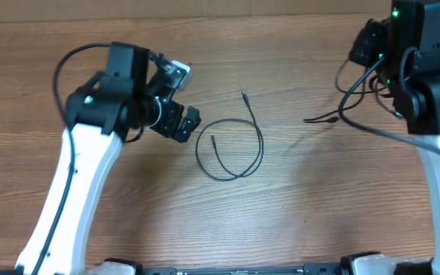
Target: Untangle cables
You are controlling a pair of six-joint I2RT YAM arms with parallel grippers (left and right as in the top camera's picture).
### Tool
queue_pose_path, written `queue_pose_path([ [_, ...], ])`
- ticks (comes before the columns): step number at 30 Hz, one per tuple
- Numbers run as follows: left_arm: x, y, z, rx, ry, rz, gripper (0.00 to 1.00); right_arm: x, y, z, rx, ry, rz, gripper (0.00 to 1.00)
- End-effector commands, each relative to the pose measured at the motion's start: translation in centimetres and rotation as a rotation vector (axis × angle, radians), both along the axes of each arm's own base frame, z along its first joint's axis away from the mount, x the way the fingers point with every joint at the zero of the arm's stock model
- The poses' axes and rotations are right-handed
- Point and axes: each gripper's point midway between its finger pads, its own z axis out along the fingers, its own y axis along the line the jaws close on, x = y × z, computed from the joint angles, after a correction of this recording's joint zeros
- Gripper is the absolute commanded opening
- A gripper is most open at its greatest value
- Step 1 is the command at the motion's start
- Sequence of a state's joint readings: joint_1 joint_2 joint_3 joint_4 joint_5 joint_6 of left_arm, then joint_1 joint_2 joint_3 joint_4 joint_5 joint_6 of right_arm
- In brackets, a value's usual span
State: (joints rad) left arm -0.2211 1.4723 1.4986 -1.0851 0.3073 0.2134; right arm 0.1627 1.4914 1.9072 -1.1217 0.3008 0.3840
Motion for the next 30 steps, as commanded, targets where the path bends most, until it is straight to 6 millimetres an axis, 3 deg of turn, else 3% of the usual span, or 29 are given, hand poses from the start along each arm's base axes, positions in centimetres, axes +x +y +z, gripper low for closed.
queue_pose_path([
  [1,-0.5,0.8,2.3,-0.001,-0.063,0.05,1.0,1.3,-3.9,-1.5,-0.094,0.047,-0.098,0.04],
  [8,-0.5,0.8,2.2,0.0,-0.061,0.051,1.0,2.4,-9.9,-3.9,-0.084,0.109,-0.239,0.04],
  [16,-0.3,0.7,1.7,0.004,-0.046,0.05,1.0,2.3,-16.1,-5.9,-0.092,0.157,-0.361,0.04],
  [21,-0.3,0.7,1.6,0.004,-0.044,0.05,1.0,1.8,-19.8,-8.4,-0.072,0.225,-0.436,0.04],
  [22,-0.3,0.7,1.6,0.004,-0.044,0.05,1.0,1.8,-21.2,-9.8,-0.045,0.25,-0.453,0.04],
  [30,-0.3,0.7,1.6,0.004,-0.044,0.05,1.0,1.8,-25.5,-12.8,-0.006,0.284,-0.527,0.04],
])
